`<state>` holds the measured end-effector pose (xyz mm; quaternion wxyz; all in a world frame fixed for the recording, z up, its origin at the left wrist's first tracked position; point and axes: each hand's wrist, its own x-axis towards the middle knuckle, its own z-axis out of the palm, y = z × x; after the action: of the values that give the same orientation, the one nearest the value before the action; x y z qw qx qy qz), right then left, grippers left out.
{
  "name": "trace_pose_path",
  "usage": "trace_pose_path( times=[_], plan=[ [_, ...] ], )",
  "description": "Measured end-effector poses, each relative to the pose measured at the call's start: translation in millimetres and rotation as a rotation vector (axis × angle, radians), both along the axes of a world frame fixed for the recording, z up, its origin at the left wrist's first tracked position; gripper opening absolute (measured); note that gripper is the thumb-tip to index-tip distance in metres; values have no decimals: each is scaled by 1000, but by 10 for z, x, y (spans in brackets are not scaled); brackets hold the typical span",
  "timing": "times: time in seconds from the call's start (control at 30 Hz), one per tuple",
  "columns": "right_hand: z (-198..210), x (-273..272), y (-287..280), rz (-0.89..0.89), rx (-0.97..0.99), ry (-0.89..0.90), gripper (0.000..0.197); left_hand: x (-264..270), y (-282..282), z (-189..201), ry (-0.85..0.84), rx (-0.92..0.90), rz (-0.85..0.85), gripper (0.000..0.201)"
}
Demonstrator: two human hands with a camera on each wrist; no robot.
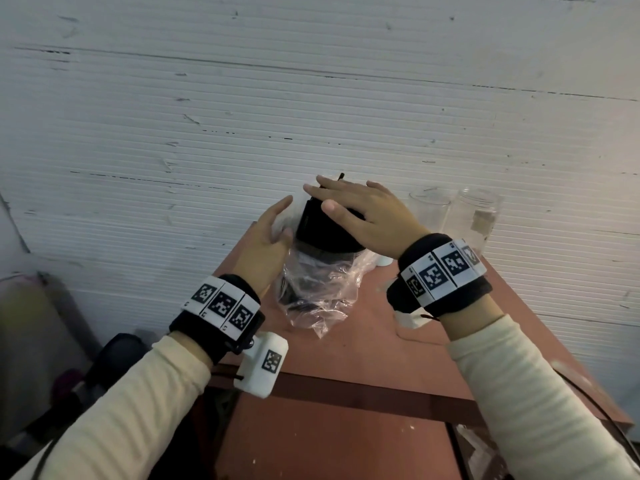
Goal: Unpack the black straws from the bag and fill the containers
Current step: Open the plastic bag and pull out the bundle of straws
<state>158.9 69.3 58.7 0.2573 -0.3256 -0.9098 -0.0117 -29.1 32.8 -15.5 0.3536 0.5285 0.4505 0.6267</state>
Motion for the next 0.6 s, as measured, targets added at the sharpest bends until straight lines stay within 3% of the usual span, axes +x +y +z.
trace_pose_path(
  times=[0.17, 0.33, 0.47, 0.6],
  plan=[
    [-30, -29, 52, 50, -31, 70, 51, 25, 28, 268, -32, 97, 40, 38],
    [-142, -162, 221, 172, -204, 358, 46, -74, 207, 548, -16, 186, 173, 35],
    [-248, -266, 289, 170, -473, 380, 49, -205, 465, 599, 171, 147, 223, 37],
    [-408, -178, 443, 97, -529, 329, 53, -233, 639, 463, 461, 24, 179, 37]
  ],
)
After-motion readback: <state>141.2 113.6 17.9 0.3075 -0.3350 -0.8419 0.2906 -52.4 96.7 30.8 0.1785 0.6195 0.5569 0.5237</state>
